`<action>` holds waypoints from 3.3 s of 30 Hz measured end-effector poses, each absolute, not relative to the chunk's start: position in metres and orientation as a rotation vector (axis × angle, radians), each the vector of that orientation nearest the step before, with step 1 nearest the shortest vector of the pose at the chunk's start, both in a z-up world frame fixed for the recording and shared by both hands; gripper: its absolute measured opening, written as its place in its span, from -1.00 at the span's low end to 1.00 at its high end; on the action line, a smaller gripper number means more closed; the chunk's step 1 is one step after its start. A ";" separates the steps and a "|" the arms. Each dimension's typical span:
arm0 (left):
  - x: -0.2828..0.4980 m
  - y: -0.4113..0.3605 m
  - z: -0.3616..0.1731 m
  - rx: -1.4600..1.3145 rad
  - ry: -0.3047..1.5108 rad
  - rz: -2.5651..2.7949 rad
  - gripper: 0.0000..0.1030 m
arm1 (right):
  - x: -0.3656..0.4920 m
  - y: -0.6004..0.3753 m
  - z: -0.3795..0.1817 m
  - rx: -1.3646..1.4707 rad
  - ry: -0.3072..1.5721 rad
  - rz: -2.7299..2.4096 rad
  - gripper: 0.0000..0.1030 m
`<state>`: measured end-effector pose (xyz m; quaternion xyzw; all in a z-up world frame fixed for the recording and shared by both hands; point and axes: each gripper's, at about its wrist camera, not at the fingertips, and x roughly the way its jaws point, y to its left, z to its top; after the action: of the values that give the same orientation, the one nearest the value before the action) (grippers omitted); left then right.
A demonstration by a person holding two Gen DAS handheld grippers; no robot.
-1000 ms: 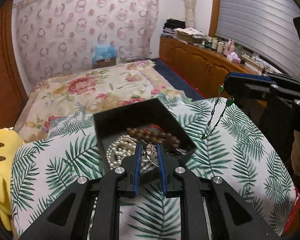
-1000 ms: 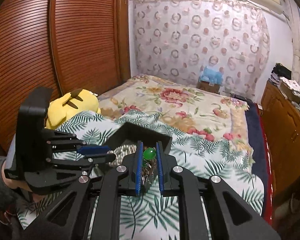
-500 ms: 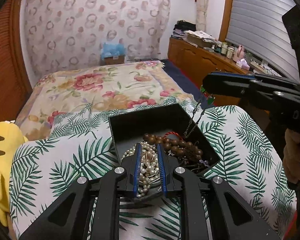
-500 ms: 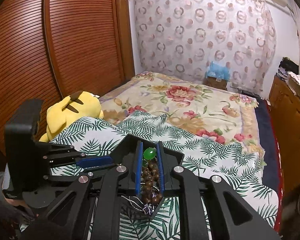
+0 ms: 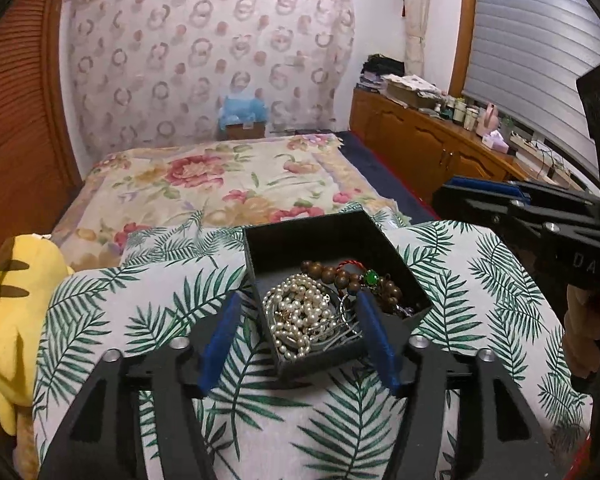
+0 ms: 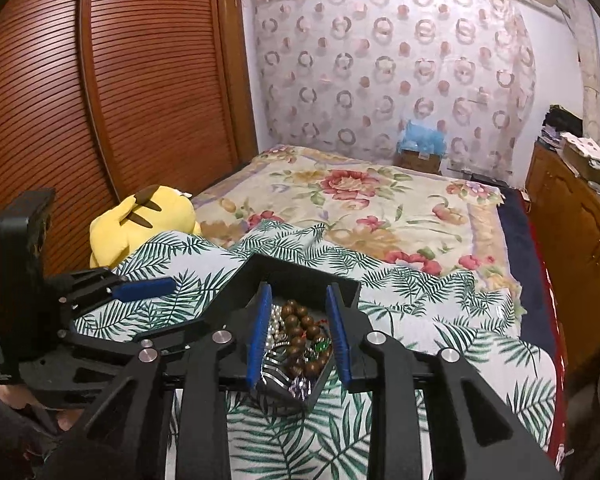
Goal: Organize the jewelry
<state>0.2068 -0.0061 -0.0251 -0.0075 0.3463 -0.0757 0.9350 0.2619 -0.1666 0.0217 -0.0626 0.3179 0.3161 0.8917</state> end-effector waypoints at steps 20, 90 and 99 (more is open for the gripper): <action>0.142 0.010 -0.019 -0.008 0.656 -0.025 0.85 | 0.192 -0.203 0.001 -0.079 0.605 0.480 0.90; 0.041 -0.010 0.029 0.004 0.501 -0.017 0.85 | 0.093 -0.232 0.029 -0.014 0.458 0.439 0.90; 0.039 -0.010 0.029 0.004 0.502 -0.017 0.85 | 0.091 -0.231 0.030 -0.015 0.460 0.440 0.90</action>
<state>0.0393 -0.0102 0.0286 0.0020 0.2483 -0.0083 0.9687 0.0910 -0.2309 0.0300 -0.0073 0.2260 0.2161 0.9498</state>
